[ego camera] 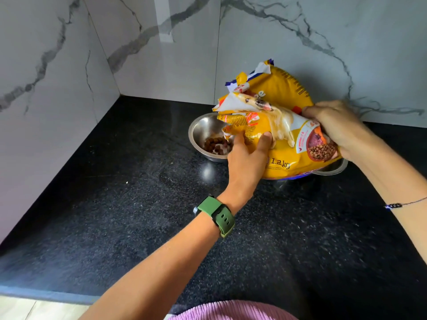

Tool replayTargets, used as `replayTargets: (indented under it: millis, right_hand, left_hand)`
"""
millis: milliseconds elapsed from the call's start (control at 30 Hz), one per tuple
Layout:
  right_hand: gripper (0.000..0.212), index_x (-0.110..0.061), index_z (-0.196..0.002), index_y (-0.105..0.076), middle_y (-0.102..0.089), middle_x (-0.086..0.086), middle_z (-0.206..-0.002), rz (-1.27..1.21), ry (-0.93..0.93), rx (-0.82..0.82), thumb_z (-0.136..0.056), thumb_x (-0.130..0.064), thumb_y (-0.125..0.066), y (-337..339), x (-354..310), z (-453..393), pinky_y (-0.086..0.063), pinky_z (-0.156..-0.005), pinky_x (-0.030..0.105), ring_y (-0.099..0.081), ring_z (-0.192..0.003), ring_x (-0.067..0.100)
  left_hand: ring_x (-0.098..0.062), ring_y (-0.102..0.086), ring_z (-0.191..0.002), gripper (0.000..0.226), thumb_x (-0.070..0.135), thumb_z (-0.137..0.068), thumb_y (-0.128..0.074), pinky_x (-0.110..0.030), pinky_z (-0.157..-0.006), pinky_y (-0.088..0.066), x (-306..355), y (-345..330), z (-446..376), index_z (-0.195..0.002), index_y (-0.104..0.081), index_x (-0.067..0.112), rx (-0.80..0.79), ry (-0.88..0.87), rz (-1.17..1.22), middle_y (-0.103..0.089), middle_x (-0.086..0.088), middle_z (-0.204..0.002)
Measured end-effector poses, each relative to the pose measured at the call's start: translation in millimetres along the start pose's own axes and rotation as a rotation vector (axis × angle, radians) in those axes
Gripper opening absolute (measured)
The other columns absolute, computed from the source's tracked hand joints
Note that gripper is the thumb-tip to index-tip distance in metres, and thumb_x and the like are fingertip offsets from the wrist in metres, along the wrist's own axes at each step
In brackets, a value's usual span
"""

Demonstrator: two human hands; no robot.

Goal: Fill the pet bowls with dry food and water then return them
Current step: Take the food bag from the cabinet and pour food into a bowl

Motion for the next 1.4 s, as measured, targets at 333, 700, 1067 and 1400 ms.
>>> replayTargets:
  millis: [333, 700, 1067, 1400]
  right_hand:
    - [0.022, -0.021, -0.072, -0.068, -0.070, 0.008, -0.081, -0.105, 0.099, 0.075, -0.069, -0.040, -0.058, 7, -2, 6, -0.052, -0.081, 0.046, -0.067, -0.084, 0.033]
    - [0.035, -0.009, -0.079, -0.068, -0.071, 0.018, -0.087, 0.031, -0.022, -0.043, -0.069, -0.041, -0.057, 0, 8, -2, -0.052, -0.087, 0.056, -0.069, -0.083, 0.035]
    - [0.044, -0.009, -0.079, -0.070, -0.073, 0.014, -0.086, 0.053, -0.036, -0.058, -0.062, -0.048, -0.056, -6, 6, -4, -0.052, -0.088, 0.052, -0.069, -0.084, 0.033]
    - [0.020, -0.028, -0.073, -0.071, -0.072, 0.008, -0.085, -0.016, 0.083, 0.044, -0.074, -0.039, -0.055, 6, -7, 4, -0.054, -0.086, 0.048, -0.069, -0.084, 0.030]
  left_hand:
    - [-0.021, -0.061, -0.109, 0.064, 0.050, -0.078, -0.056, -0.042, -0.095, -0.049, 15, 7, 5, -0.131, -0.047, 0.014, 0.069, -0.170, -0.095, -0.065, -0.006, -0.118]
    - [-0.026, -0.059, -0.112, 0.059, 0.045, -0.080, -0.060, -0.044, -0.099, -0.046, 7, 3, -1, -0.129, -0.050, 0.014, 0.015, -0.031, -0.068, -0.063, -0.007, -0.121]
    - [-0.028, -0.058, -0.113, 0.053, 0.042, -0.080, -0.062, -0.046, -0.100, -0.046, 2, 6, 0, -0.125, -0.053, 0.016, 0.022, 0.050, -0.004, -0.062, -0.008, -0.122]
    - [-0.024, -0.058, -0.115, 0.059, 0.043, -0.084, -0.060, -0.041, -0.101, -0.045, 18, 7, 9, -0.135, -0.046, 0.016, 0.070, -0.089, -0.078, -0.063, -0.007, -0.123]
Point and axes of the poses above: each hand's wrist, its own z-axis away from the middle knuckle, its own y-axis out of the back of the hand, x = y × z, the point moved 7 cm from there along -z, towards the middle knuckle
